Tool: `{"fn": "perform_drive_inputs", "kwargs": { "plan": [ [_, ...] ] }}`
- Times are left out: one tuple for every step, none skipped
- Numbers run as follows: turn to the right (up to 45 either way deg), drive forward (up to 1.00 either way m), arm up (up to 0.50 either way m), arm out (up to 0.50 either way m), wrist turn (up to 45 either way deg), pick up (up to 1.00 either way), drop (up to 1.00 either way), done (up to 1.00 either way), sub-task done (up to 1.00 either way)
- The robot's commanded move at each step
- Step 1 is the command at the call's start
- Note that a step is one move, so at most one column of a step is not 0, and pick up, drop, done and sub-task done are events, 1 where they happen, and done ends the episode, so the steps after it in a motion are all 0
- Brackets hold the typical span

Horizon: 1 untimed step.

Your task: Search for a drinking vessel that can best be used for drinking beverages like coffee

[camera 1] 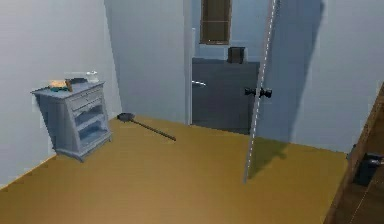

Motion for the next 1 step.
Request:
{"fn": "perform_drive_inputs", "kwargs": {
  "plan": [
    [0.0, 1.00, 0.00, 0.00, 0.0, 0.00, 0.00, 0.00, 0.00]
  ]
}}
